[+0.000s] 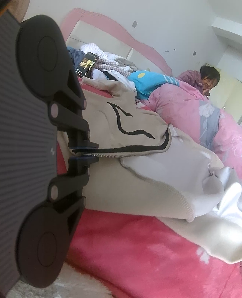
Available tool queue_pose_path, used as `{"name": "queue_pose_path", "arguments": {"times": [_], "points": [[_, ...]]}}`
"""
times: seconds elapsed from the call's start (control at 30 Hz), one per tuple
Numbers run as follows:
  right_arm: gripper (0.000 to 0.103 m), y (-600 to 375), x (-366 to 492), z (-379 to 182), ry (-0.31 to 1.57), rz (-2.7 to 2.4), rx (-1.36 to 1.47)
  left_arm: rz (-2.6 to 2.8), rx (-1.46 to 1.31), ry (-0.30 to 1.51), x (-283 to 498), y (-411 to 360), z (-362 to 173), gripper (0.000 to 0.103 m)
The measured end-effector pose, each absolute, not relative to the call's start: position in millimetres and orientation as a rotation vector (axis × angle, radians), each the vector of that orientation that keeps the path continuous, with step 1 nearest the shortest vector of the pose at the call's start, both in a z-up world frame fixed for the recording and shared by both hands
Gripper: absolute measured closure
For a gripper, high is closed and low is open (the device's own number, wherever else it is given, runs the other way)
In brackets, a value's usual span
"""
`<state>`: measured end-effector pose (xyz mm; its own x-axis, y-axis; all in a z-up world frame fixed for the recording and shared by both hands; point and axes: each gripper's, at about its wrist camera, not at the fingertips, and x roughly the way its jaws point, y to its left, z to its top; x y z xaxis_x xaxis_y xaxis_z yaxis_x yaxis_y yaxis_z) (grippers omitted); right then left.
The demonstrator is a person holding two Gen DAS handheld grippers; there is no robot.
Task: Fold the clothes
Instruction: 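Open both grippers and lay the hoodie flat on the bedspread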
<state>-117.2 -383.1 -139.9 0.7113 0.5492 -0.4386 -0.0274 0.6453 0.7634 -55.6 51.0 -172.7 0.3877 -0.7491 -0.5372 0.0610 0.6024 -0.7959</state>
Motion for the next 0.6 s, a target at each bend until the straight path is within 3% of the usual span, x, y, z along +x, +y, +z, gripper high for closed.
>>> {"name": "queue_pose_path", "arguments": {"times": [0.27,0.37,0.53,0.6], "points": [[0.098,-385.5,-119.0,-149.5,0.727,0.355,0.814,-0.591,-0.737,1.089,-58.1,52.6,-179.3,0.096],[0.095,-388.1,-119.2,-149.2,0.724,0.364,0.826,-0.595,-0.755,1.079,-62.2,62.5,-179.0,0.090],[0.091,-400.3,-122.2,-137.9,0.701,0.321,0.803,-0.575,-0.772,1.003,-69.8,84.9,-166.6,0.065],[0.089,-407.8,-123.1,-131.0,0.680,0.290,0.789,-0.551,-0.761,0.968,-69.1,94.9,-158.1,0.063]]}}
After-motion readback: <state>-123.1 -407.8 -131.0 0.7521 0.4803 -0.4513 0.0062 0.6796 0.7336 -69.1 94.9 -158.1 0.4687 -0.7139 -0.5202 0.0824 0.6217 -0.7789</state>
